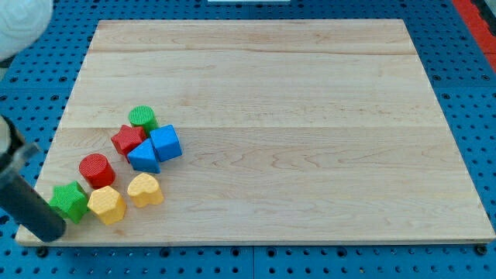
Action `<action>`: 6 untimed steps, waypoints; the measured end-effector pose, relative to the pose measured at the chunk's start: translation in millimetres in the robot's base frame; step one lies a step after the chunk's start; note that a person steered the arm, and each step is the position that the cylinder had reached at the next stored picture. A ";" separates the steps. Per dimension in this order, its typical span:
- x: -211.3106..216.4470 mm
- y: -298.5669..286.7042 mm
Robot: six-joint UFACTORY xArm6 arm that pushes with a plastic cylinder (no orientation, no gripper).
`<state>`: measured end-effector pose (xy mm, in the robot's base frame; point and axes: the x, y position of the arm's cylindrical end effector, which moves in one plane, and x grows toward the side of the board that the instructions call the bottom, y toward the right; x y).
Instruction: Move the green star into the blue triangle
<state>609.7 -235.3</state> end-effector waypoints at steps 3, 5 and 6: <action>-1.1 1.9; -41.0 34.9; -44.2 53.8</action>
